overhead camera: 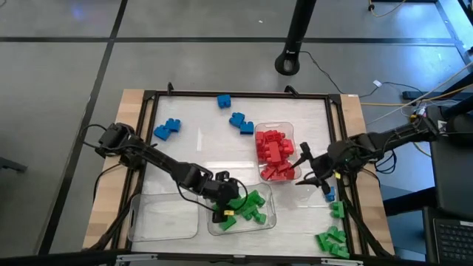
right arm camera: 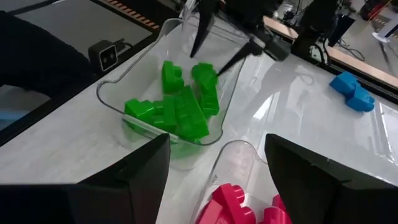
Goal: Sort blocks
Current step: Put the green game piece into the bottom right transparent bin
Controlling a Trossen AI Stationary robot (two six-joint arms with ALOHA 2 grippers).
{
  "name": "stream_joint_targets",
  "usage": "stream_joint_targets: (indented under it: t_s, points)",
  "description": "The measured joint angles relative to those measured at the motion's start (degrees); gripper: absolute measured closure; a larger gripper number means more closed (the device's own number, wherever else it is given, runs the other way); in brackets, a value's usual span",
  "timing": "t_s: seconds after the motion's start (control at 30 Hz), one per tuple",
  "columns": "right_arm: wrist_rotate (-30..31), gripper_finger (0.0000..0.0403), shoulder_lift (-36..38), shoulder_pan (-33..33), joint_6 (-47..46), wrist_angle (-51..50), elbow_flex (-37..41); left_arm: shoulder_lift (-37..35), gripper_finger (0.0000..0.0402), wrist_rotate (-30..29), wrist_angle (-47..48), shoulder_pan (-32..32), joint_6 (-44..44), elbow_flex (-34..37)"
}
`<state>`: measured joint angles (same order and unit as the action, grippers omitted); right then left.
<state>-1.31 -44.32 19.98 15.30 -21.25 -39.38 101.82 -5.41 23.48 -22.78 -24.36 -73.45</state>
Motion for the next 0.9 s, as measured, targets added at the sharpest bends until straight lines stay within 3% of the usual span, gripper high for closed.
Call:
stream_joint_targets:
  t_s: [0.17,0.33,0.43,0.57,0.7,0.9]
  points:
    - [1.8,0.0141,-0.2,2.7,-0.4,0.1,0.0,-0.1,0.0142,-0.1,2.7,0.0,0.2,0.0]
    - [1.5,0.0141,-0.2,3.7,-3.5,1.9,0.0,-0.1,0.0142,-10.7,1.4,-4.1,2.3,0.0]
    - [-2.8,0.0141,-0.2,3.7,-5.2,3.1,0.0,-0.1,0.0146,-17.9,1.1,-6.8,2.4,0.0]
    - [-6.9,0.0141,-0.2,4.9,-9.9,2.2,-0.4,-0.2,0.0146,-22.7,-1.4,-9.0,2.0,1.9]
    - [-5.7,0.0141,-0.4,11.1,-17.1,2.2,-0.4,-0.2,0.0146,-24.2,-9.2,-10.3,2.0,6.2]
    - [2.1,0.0141,-5.7,22.0,-29.8,2.4,-0.4,-0.2,0.0146,-24.7,-26.6,-10.6,3.6,12.6]
